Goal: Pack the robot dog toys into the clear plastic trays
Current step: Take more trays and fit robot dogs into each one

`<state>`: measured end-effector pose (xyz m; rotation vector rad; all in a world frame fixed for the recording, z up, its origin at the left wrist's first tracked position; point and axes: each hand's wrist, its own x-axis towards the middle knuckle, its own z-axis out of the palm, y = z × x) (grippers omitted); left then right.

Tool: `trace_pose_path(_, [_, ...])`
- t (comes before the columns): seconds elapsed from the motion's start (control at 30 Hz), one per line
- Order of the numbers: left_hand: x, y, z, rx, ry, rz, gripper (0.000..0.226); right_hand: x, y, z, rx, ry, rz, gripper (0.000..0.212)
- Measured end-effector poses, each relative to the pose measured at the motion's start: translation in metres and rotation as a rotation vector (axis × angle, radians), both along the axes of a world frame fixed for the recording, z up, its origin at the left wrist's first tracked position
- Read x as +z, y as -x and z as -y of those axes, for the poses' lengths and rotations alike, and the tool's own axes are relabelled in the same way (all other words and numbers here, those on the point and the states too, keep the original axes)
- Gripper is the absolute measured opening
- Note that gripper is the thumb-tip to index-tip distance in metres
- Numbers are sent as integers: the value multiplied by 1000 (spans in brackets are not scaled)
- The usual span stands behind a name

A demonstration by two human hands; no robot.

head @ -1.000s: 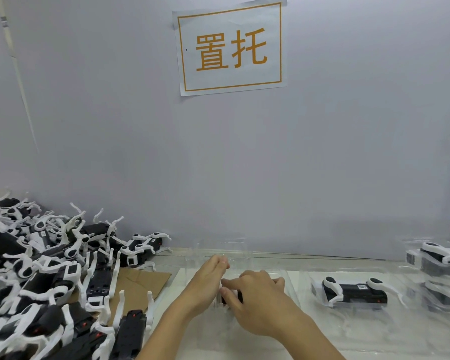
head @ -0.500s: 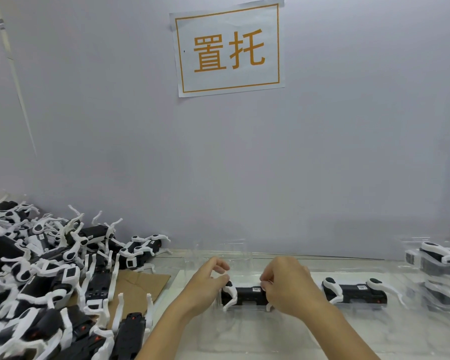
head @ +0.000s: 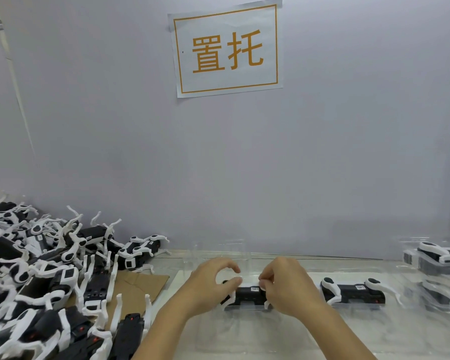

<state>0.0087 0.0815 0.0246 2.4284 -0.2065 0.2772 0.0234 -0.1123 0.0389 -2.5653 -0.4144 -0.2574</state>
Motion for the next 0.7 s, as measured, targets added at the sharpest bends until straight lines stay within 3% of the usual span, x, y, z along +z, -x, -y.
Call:
trace_pose_path(0.13, [14,10,8,-90,-199,-211,65,1,-3,3,16,-38,-18,29])
trace_pose_path(0.27, [18,14,11,-86,-342,-294,78,-3,-8,2,-3,-38,3,29])
trace_pose_path(0.47, [14,15,16,-76,-336,-181,68,-6,-10,3,-10,-119,34,29])
trace_pose_path(0.7, [31,14,14,-24,-414,84,72,7,-11,7,-51,-691,296,18])
